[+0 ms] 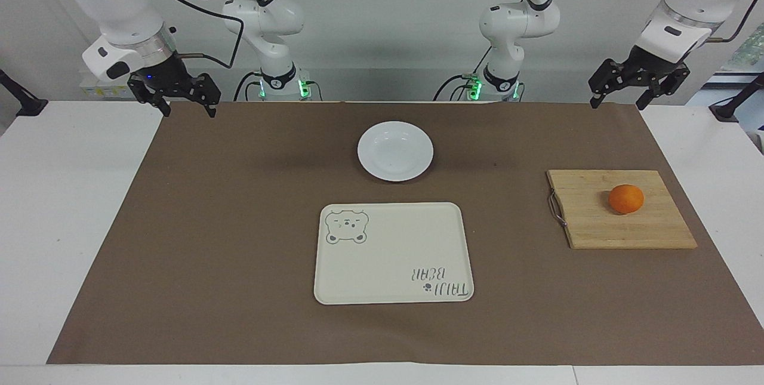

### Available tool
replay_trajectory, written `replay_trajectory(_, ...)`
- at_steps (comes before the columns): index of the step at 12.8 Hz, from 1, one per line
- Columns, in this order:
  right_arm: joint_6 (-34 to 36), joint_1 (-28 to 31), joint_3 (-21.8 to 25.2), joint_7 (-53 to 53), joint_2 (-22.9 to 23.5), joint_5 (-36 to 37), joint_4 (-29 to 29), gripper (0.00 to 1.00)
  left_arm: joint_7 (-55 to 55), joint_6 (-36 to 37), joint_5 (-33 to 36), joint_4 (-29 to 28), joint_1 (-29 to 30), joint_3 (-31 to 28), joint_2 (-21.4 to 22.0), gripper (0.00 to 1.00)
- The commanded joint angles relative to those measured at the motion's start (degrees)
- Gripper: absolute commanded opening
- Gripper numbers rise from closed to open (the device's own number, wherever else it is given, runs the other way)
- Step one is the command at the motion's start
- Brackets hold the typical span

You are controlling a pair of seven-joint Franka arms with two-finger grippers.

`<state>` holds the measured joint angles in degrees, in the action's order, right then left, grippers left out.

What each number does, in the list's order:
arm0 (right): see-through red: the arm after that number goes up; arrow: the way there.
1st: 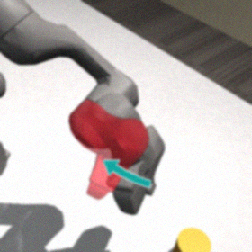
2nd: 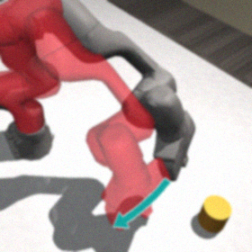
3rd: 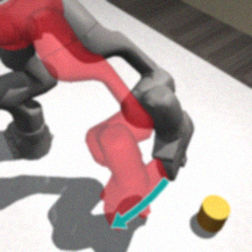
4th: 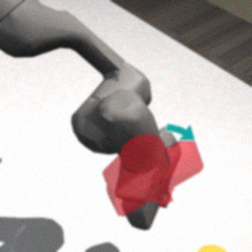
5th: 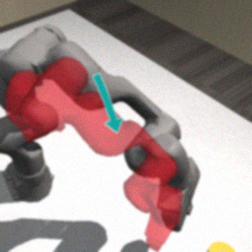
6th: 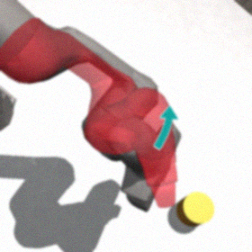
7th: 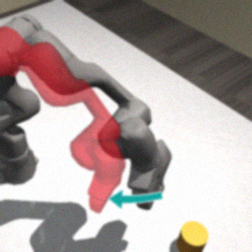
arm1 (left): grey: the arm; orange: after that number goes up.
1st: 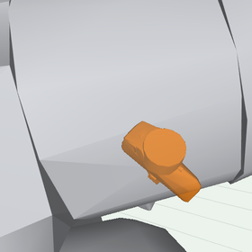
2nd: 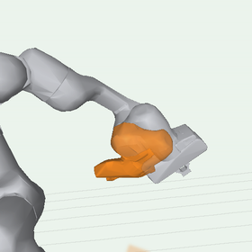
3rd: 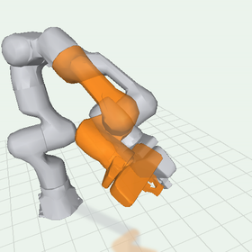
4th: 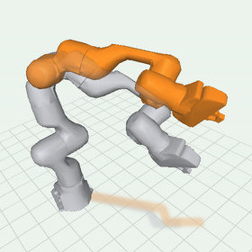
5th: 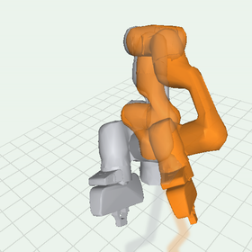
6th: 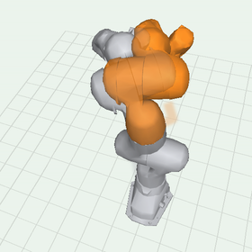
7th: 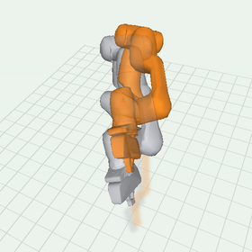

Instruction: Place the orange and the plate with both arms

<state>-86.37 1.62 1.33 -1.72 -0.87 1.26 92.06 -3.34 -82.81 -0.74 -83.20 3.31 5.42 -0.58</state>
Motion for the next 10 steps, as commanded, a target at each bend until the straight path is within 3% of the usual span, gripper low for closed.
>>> replay_trajectory(1, 0.2, 0.4, -0.3, 0.9, 0.5, -1.2, -0.8, 1.00, -1.1, -1.1, -0.8, -1.8, 0.0, -0.4, 1.4, 1.00)
replay_trajectory(10, 0.2, 0.4, -0.3, 0.8, 0.5, -1.2, -0.8, 1.00, -7.0, -1.6, -2.7, -2.3, 5.1, -0.6, 0.8, 1.00)
